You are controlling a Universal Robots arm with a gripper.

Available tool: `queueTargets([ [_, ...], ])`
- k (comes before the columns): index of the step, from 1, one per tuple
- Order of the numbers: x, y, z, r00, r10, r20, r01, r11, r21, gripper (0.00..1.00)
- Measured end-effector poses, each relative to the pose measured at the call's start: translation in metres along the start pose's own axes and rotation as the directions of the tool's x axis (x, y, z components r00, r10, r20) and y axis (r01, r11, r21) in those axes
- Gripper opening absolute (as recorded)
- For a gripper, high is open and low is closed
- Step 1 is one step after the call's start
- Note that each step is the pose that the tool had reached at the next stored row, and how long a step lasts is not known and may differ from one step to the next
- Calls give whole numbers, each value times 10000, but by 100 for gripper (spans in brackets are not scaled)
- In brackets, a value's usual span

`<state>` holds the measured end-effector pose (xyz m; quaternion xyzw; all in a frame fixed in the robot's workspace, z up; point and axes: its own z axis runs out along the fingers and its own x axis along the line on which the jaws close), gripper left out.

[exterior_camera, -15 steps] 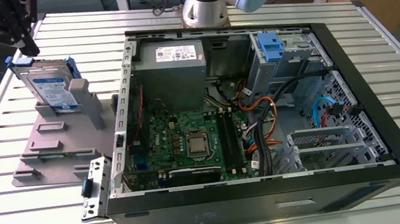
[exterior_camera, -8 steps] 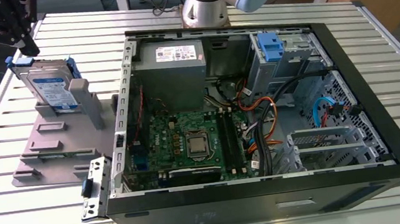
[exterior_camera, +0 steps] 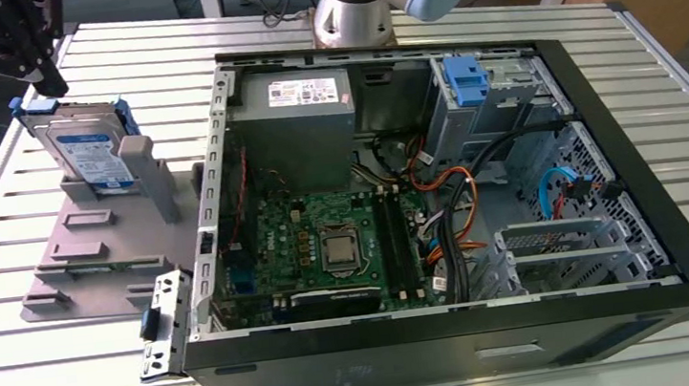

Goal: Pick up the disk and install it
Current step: 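Pick up the disk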

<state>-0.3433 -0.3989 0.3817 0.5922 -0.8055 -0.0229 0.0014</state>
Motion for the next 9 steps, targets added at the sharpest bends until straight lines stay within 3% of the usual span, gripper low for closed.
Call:
queueTargets([
  [9,0,0,0,9999,-149,-6,149,9999,-4,11],
])
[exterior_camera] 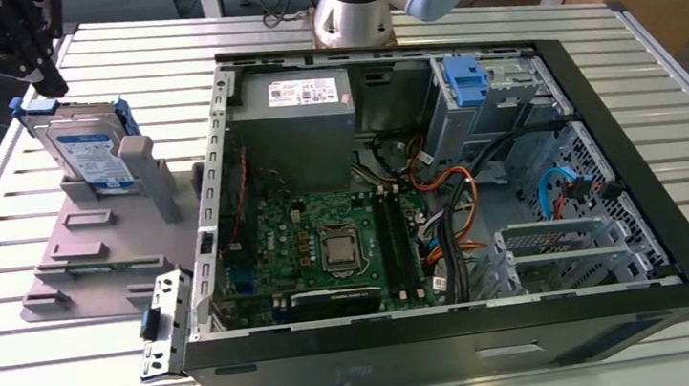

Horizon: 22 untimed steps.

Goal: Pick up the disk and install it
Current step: 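Pick up the disk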

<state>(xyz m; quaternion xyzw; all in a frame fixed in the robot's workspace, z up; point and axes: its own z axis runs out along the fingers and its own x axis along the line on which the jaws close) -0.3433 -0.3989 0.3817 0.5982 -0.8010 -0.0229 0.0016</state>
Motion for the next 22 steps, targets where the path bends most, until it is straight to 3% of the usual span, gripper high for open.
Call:
queueTargets([
  [22,0,0,0,9994,-358,-14,358,9994,-9,11],
])
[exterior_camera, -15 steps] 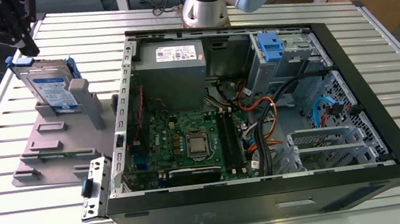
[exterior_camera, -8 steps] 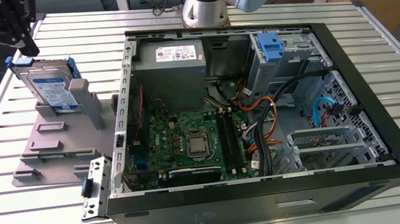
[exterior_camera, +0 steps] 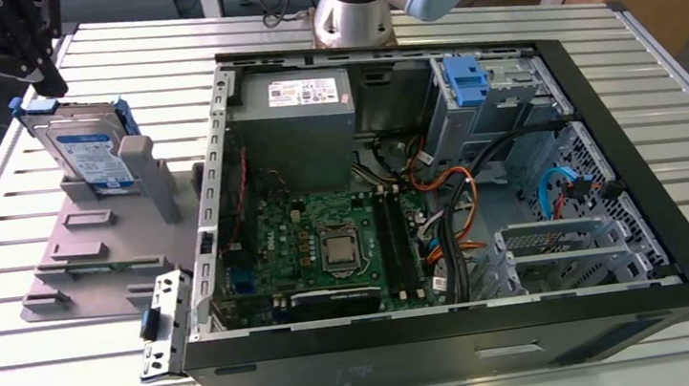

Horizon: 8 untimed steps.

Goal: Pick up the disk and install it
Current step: 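Pick up the disk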

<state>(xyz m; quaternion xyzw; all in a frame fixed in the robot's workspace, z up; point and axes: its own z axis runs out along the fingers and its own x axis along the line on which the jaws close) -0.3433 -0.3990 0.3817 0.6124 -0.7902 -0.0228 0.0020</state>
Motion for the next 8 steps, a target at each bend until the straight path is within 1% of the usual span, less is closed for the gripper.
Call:
queueTargets([
  [8,0,0,0,9999,-126,-5,126,9999,-3,11],
])
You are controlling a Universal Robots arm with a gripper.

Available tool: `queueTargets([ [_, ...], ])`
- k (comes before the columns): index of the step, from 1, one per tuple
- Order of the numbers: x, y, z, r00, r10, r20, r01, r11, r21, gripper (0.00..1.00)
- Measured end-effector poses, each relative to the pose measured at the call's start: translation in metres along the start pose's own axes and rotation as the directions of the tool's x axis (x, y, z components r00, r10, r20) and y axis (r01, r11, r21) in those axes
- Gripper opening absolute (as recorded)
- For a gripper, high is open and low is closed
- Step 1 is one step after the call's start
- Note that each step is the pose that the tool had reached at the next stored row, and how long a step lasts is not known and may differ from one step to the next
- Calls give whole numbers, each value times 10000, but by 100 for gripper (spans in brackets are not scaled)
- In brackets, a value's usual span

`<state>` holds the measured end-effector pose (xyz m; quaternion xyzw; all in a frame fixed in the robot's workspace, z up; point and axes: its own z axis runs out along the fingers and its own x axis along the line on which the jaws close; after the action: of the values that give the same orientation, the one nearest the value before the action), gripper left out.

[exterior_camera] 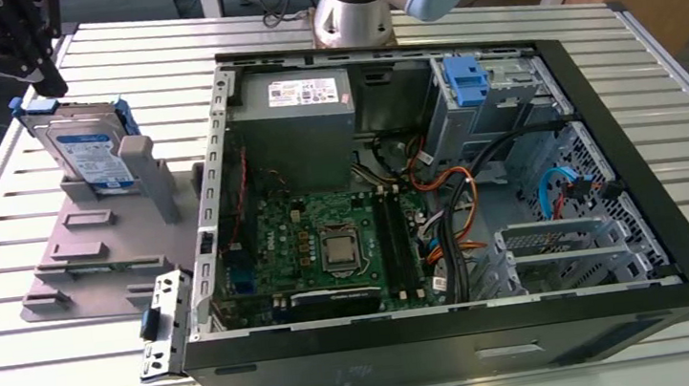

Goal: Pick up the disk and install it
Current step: 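Pick up the disk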

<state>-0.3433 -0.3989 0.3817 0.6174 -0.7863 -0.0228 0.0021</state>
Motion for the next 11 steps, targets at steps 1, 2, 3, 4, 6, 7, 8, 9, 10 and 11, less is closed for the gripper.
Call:
queueTargets([
  [1,0,0,0,10000,-15,-1,15,10000,0,11],
  [2,0,0,0,10000,-30,-1,30,10000,-1,11],
  [3,0,0,0,10000,-45,-2,45,10000,-1,11],
  [4,0,0,0,10000,-60,-2,60,10000,-2,11],
  [6,0,0,0,10000,-90,-4,90,10000,-3,11],
  [7,0,0,0,9999,-104,-4,104,9999,-3,11],
  [8,0,0,0,9999,-120,-4,120,9999,-3,11],
  [9,0,0,0,9999,-135,-5,135,9999,-3,11],
  [10,0,0,0,9999,-151,-6,151,9999,-4,11],
  [11,0,0,0,9999,-165,-6,165,9999,-5,11],
])
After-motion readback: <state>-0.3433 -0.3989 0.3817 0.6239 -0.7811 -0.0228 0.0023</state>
